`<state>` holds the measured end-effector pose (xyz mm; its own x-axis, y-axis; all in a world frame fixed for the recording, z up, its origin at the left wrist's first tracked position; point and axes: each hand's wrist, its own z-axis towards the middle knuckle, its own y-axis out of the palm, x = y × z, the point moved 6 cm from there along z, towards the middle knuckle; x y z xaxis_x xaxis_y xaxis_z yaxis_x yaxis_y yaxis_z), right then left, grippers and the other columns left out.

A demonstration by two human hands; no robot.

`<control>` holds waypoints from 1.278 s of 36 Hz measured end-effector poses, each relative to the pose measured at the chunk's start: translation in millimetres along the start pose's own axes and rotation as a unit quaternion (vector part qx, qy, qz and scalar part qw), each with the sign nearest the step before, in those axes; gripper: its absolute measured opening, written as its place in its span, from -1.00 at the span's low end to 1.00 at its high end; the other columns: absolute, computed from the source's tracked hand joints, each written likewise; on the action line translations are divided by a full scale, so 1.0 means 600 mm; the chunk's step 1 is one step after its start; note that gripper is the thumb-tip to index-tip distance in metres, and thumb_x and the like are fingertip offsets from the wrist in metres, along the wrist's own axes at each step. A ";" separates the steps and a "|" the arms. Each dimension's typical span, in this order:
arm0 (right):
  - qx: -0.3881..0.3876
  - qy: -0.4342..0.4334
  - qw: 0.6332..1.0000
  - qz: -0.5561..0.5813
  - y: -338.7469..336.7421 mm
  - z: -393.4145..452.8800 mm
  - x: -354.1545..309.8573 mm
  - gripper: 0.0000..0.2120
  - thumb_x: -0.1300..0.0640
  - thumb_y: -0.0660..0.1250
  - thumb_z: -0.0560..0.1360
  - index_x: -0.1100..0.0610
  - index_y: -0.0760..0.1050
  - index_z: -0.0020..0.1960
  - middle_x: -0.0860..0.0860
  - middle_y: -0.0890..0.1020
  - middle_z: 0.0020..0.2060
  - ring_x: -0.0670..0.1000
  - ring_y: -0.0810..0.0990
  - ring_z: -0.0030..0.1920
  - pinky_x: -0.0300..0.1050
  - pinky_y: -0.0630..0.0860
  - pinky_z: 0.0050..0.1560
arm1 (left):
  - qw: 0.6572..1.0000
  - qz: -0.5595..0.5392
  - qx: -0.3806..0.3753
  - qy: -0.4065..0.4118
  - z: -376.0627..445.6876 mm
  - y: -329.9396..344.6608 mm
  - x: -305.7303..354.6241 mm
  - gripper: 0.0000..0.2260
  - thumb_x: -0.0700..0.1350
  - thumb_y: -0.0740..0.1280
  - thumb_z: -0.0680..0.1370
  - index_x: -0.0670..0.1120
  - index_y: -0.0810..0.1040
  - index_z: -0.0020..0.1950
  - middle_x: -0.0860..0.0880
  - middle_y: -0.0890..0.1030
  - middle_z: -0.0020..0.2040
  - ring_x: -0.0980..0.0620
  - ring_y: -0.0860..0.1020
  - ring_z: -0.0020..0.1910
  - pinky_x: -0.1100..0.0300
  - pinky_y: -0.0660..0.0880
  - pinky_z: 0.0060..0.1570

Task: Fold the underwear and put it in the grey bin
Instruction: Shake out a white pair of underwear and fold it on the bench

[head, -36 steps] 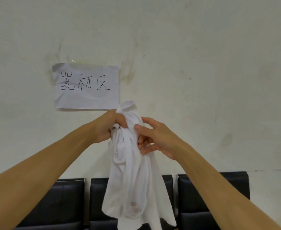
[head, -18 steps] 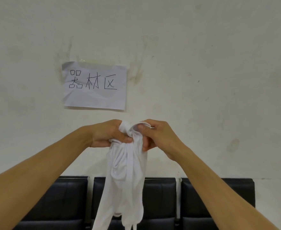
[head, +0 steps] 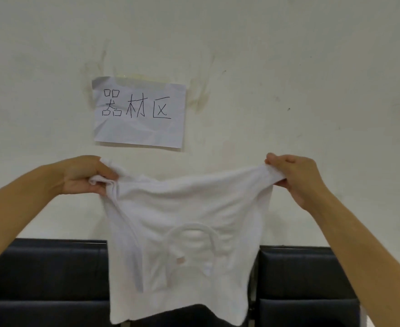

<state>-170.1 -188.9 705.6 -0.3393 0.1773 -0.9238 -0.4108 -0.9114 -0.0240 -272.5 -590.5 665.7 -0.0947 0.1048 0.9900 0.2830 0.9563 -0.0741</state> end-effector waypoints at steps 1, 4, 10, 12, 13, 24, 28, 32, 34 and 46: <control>-0.001 -0.003 1.000 -0.002 -0.006 0.003 0.004 -0.95 0.22 0.40 0.46 0.20 0.61 -0.17 0.10 0.65 -0.19 0.07 0.62 -0.11 -0.11 0.55 -0.14 | 1.000 -0.010 0.012 -0.009 0.000 -0.012 -0.002 -0.82 -0.45 0.21 0.48 -0.33 0.52 0.03 -0.25 0.61 -0.08 -0.08 0.66 -0.28 -0.01 0.63 -0.31; -0.001 0.010 1.000 0.002 -0.021 0.010 0.014 -0.93 0.31 0.39 0.45 0.18 0.59 -0.10 0.13 0.61 -0.12 0.07 0.60 -0.10 -0.17 0.59 -0.21 | 0.998 -0.021 0.047 -0.041 -0.003 -0.047 -0.008 -0.76 -0.39 0.26 0.47 -0.30 0.51 0.13 -0.26 0.63 0.04 -0.20 0.65 -0.10 -0.17 0.60 -0.29; 0.023 0.029 0.998 0.044 -0.036 0.012 0.024 -0.90 0.32 0.32 0.51 0.17 0.55 -0.02 0.16 0.53 0.00 0.09 0.58 -0.04 -0.12 0.65 -0.18 | 0.993 -0.023 0.079 -0.079 -0.012 -0.069 -0.014 -0.82 -0.34 0.28 0.51 -0.33 0.48 0.10 -0.25 0.58 0.06 -0.19 0.55 0.02 -0.15 0.60 -0.32; 0.029 0.027 0.998 0.044 -0.038 0.011 0.025 -0.89 0.32 0.31 0.51 0.17 0.55 -0.01 0.15 0.54 0.00 0.09 0.58 -0.01 -0.16 0.64 -0.21 | 0.991 -0.015 0.097 -0.085 -0.015 -0.068 -0.013 -0.90 -0.34 0.28 0.52 -0.33 0.49 0.02 -0.24 0.57 -0.02 -0.16 0.55 -0.06 -0.07 0.60 -0.42; 0.030 0.026 0.998 0.045 -0.038 0.011 0.023 -0.89 0.33 0.31 0.51 0.18 0.55 -0.01 0.15 0.54 -0.01 0.08 0.58 -0.02 -0.18 0.64 -0.21 | 0.990 -0.010 0.114 -0.081 -0.015 -0.069 -0.011 -0.93 -0.34 0.29 0.52 -0.33 0.50 -0.03 -0.23 0.57 -0.06 -0.15 0.54 -0.11 -0.02 0.59 -0.48; 0.032 0.022 0.999 0.007 -0.049 -0.003 0.031 -0.86 0.35 0.33 0.49 0.17 0.55 0.00 0.17 0.58 0.02 0.06 0.60 -0.05 -0.17 0.63 -0.09 | 0.989 -0.076 0.117 0.052 0.018 -0.061 0.007 -0.93 -0.33 0.32 0.52 -0.18 0.51 -0.08 -0.10 0.59 -0.11 0.00 0.59 -0.16 0.13 0.63 -0.16; 0.006 0.037 0.996 -0.085 -0.060 -0.020 0.039 -0.75 0.32 0.41 0.43 0.15 0.54 0.09 0.18 0.54 0.16 0.12 0.53 0.17 -0.01 0.54 0.13 | 0.993 -0.038 0.069 0.087 0.009 -0.043 0.010 -0.69 -0.53 0.24 0.45 -0.16 0.54 0.01 -0.14 0.56 0.02 -0.02 0.63 -0.17 0.20 0.60 -0.13; 0.001 0.004 0.963 -0.269 -0.079 -0.041 0.029 -0.69 0.29 0.44 0.41 0.17 0.52 0.13 0.05 0.52 0.05 0.03 0.50 0.03 -0.14 0.41 0.05 | 0.968 0.169 0.118 0.142 -0.012 -0.022 0.010 -0.61 -0.53 0.37 0.36 -0.19 0.58 0.09 -0.16 0.50 0.12 -0.08 0.51 0.03 0.29 0.58 -0.12; -0.008 -0.004 0.946 -0.325 -0.089 -0.049 0.029 -0.76 0.26 0.43 0.43 0.16 0.52 0.09 0.05 0.51 0.05 0.04 0.47 0.06 -0.14 0.36 0.05 | 0.937 0.264 0.154 0.169 -0.026 -0.013 0.014 -0.62 -0.47 0.42 0.35 -0.17 0.59 0.10 -0.12 0.52 0.10 -0.05 0.47 0.07 0.19 0.43 0.00; -0.081 -0.036 0.856 -0.509 -0.135 -0.122 0.029 -0.89 0.09 0.34 0.51 0.12 0.47 -0.12 0.03 0.47 -0.01 -0.01 0.43 -0.03 -0.18 0.31 -0.01 | 0.821 0.477 0.219 0.223 -0.096 0.048 0.006 -0.89 -0.20 0.45 0.45 -0.22 0.65 -0.08 -0.13 0.47 0.02 -0.15 0.47 0.06 0.06 0.40 0.01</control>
<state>-81.0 -139.3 663.8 0.0707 0.9273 -0.3675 -0.4047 -0.3101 -0.8603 -209.9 -578.2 673.8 0.3581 0.8466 0.3937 -0.3549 0.5134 -0.7813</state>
